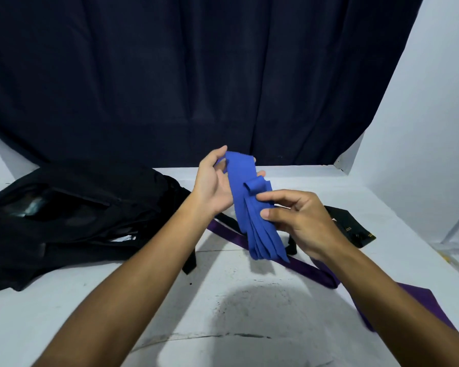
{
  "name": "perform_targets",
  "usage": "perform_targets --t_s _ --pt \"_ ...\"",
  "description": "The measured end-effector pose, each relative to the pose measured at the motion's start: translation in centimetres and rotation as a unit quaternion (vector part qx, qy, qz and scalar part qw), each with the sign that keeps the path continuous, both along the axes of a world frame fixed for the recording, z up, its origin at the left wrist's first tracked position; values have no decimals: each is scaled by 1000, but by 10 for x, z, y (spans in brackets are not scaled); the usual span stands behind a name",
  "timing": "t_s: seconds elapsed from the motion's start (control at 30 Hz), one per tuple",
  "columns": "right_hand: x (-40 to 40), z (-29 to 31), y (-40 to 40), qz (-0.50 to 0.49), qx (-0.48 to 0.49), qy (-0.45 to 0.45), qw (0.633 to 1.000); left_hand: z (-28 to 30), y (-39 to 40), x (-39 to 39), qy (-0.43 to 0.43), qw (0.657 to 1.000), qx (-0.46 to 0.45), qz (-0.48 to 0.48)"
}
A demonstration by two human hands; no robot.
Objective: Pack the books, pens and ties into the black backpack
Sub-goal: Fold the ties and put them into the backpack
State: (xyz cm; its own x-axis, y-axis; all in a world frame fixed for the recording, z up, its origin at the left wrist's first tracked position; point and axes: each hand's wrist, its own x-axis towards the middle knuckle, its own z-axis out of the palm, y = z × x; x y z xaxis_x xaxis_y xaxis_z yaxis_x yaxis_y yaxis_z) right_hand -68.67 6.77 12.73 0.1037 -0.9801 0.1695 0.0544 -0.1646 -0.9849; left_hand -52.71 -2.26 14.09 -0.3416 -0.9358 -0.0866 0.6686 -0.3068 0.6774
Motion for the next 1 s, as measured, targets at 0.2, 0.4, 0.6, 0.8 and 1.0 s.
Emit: perform_targets --t_s 0.2,0.4,0.6,0.8,1.0 --pt "-2 9 -11 -24 -29 -21 999 -19 19 -4 -28 991 -114 -69" --pt "8 12 -17 -51 -53 5 997 -28 28 -9 -1 969 -205 -137" --pt "10 7 -26 -86 -76 55 992 -33 29 -13 -104 963 -238 -79" --pt "13 9 -24 -79 -39 11 996 -35 28 -11 -110 957 -260 -73" --pt "14 16 -25 -61 -4 -47 997 -27 32 -6 -160 954 -247 -63"
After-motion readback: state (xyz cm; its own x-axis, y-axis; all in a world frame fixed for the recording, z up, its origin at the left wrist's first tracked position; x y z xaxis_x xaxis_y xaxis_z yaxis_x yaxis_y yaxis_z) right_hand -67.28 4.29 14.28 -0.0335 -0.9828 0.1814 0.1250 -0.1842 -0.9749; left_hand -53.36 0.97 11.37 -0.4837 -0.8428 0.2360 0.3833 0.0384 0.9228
